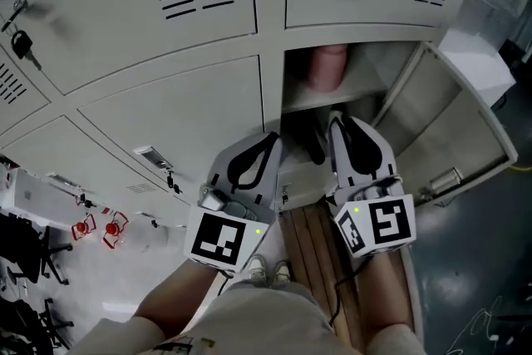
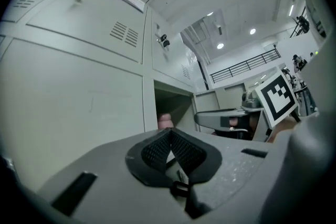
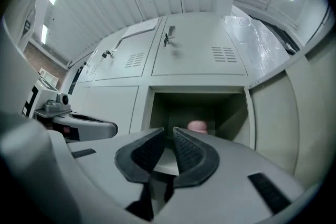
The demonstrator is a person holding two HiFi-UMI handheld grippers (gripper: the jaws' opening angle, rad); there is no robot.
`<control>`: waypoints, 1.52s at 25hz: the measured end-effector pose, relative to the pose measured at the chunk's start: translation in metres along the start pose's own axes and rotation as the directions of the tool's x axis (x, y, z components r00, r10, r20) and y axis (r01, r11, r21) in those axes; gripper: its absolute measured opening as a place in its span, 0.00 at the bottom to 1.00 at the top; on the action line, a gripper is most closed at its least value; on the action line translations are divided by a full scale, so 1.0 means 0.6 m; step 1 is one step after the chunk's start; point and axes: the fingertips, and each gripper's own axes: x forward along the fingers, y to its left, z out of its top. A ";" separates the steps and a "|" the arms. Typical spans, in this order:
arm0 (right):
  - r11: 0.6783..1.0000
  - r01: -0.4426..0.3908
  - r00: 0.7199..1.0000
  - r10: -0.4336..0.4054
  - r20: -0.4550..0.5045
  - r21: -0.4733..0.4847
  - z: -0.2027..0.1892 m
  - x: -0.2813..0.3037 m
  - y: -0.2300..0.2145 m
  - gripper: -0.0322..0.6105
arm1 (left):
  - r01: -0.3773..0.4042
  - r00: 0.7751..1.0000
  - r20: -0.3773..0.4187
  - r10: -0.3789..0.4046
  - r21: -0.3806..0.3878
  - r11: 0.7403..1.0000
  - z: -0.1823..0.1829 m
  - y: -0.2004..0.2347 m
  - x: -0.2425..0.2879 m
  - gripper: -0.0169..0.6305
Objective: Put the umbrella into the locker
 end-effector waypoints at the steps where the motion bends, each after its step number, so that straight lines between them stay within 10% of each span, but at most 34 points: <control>1: 1.000 0.002 1.000 -0.002 0.018 -0.001 0.017 -0.006 0.002 0.13 | -0.002 1.000 0.014 0.002 0.008 1.000 0.014 0.001 -0.005 0.04; 17: 1.000 -0.025 0.985 0.025 0.169 -0.001 0.141 -0.112 0.048 0.09 | -0.032 0.990 0.137 0.028 0.026 0.999 0.122 0.016 -0.090 0.04; 38: 0.997 -0.043 0.998 0.046 -0.047 0.068 0.004 -0.156 0.071 0.07 | -0.043 0.998 -0.045 0.043 -0.004 0.999 -0.012 -0.002 -0.140 0.04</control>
